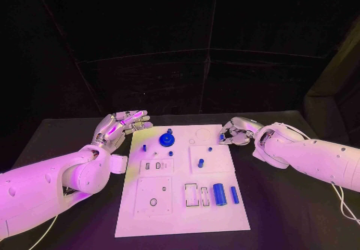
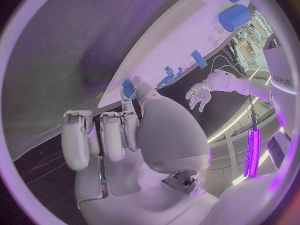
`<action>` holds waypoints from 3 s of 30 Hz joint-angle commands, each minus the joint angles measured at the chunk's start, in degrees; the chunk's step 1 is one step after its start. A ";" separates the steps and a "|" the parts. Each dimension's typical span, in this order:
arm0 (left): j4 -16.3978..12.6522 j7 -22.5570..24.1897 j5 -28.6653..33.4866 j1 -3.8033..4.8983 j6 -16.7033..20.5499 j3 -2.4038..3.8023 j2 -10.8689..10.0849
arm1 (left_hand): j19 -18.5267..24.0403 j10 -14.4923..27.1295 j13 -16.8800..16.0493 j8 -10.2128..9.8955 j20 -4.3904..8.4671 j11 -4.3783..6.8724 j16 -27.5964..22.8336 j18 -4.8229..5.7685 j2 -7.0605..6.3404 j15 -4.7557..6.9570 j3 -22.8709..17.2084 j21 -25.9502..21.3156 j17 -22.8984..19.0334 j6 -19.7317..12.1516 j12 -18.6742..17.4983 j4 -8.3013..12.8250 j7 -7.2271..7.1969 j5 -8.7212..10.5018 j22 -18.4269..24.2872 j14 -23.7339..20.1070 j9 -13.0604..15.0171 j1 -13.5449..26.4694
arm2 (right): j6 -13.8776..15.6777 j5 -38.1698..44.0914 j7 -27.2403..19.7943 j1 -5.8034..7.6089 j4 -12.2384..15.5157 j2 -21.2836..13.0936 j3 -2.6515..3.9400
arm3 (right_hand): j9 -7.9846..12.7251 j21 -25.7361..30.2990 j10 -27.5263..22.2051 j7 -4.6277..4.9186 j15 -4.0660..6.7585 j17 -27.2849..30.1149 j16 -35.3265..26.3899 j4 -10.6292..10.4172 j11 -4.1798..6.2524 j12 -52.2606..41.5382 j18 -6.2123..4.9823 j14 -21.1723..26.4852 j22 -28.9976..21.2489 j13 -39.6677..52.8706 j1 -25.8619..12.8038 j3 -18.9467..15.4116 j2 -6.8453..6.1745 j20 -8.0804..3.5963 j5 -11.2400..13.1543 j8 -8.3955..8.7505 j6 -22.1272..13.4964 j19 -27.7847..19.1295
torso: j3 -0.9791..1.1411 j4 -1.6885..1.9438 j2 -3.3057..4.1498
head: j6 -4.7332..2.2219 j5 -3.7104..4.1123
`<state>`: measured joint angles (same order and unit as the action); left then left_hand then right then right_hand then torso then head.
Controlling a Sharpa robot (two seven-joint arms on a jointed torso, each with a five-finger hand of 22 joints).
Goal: Assemble the parts on the task board
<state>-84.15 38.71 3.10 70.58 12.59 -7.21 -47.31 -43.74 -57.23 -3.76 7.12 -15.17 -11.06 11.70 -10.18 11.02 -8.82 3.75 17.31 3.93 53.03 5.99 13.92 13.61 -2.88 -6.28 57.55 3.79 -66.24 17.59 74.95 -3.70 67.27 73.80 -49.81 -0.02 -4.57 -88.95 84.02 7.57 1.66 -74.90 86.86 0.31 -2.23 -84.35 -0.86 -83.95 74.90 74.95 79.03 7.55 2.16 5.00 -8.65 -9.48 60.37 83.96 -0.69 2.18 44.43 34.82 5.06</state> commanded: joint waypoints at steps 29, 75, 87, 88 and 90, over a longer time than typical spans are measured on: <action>0.63 0.25 0.01 0.16 -0.43 0.06 0.03 | -0.20 -0.11 0.03 -0.38 -0.28 -0.10 -0.44 -0.37 0.09 -0.02 0.27 -0.38 0.00 0.04 -0.49 0.33 0.70 0.01 0.13 0.52 -0.04 0.05 | 4.73 2.55 16.94 1.06 16.05 5.53 0.12 | -0.14 -0.48 2.86 -0.98 0.37 -8.05 0.24 0.75 0.44 1.32 0.53 -4.59 13.85 9.87 -0.56 2.62 1.42 -0.55 -0.01 0.10 0.42 5.04 | -1.25 0.26 -1.95 | 0.47 -2.14; 2.28 0.07 0.37 0.33 -0.86 0.07 1.25 | -0.25 -0.11 0.02 -0.41 -0.28 -0.11 -0.48 -0.37 0.07 -0.02 0.28 -0.39 0.01 0.04 -0.53 0.42 0.70 0.01 0.16 0.58 -0.03 -0.03 | -3.00 13.38 21.17 -3.93 10.55 20.21 -0.11 | 0.17 -0.32 2.78 -0.52 0.09 -7.72 0.07 1.17 0.06 1.55 0.44 -4.52 13.52 9.76 -1.73 3.34 0.44 -0.31 -0.51 0.70 -0.28 4.77 | -1.16 0.19 -2.04 | 2.44 -5.39; 2.38 0.01 0.37 0.32 -0.88 0.07 1.30 | -0.25 -0.11 0.02 -0.41 -0.28 -0.11 -0.48 -0.37 0.07 -0.02 0.28 -0.39 0.01 0.04 -0.53 0.42 0.70 0.01 0.16 0.58 -0.03 -0.03 | -4.86 14.21 22.29 -4.08 10.32 19.96 -0.22 | 0.20 -0.33 2.77 -0.47 0.05 -7.74 0.08 1.16 0.02 1.58 0.45 -4.52 13.53 9.74 -1.92 3.36 0.30 -0.27 -0.44 0.76 -0.35 4.78 | -1.17 0.22 -2.02 | 2.71 -5.33; 2.39 0.00 0.37 0.32 -0.87 0.07 1.30 | -0.25 -0.11 0.02 -0.41 -0.28 -0.11 -0.48 -0.37 0.07 -0.02 0.28 -0.39 0.01 0.04 -0.53 0.42 0.70 0.01 0.16 0.58 -0.03 -0.03 | -4.96 14.27 22.36 -4.09 10.33 19.93 -0.23 | 0.20 -0.33 2.76 -0.47 0.04 -7.74 0.07 1.16 0.01 1.59 0.45 -4.52 13.53 9.73 -1.97 3.36 0.27 -0.27 -0.42 0.78 -0.36 4.78 | -1.17 0.21 -2.01 | 2.71 -5.34; 2.41 0.00 0.37 0.32 -0.87 0.07 1.30 | -0.25 -0.11 0.02 -0.41 -0.28 -0.11 -0.48 -0.37 0.07 -0.02 0.28 -0.39 0.01 0.04 -0.53 0.42 0.70 0.01 0.16 0.58 -0.03 -0.03 | -5.09 14.38 22.47 -4.10 10.36 19.89 -0.24 | 0.22 -0.32 2.74 -0.45 0.03 -7.72 0.06 1.16 -0.01 1.63 0.45 -4.52 13.52 9.71 -2.05 3.37 0.20 -0.25 -0.40 0.81 -0.40 4.77 | -1.18 0.19 -2.03 | 2.71 -5.32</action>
<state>-81.72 38.40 3.36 70.79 12.47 -7.19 -46.07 -43.74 -57.24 -3.76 6.90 -15.17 -11.06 11.54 -10.19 11.02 -8.82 3.92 17.32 3.93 53.03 5.75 14.08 13.61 -2.88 -6.21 57.55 3.79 -66.24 14.50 88.45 17.80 63.30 84.26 -29.79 -0.08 -4.21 -89.36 84.03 7.07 1.84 -74.90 86.86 1.42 -1.84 -82.97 -0.86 -84.14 74.90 75.02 77.42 10.70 2.18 4.60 -9.00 -8.31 59.71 83.96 -1.86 2.40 42.40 37.52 -0.21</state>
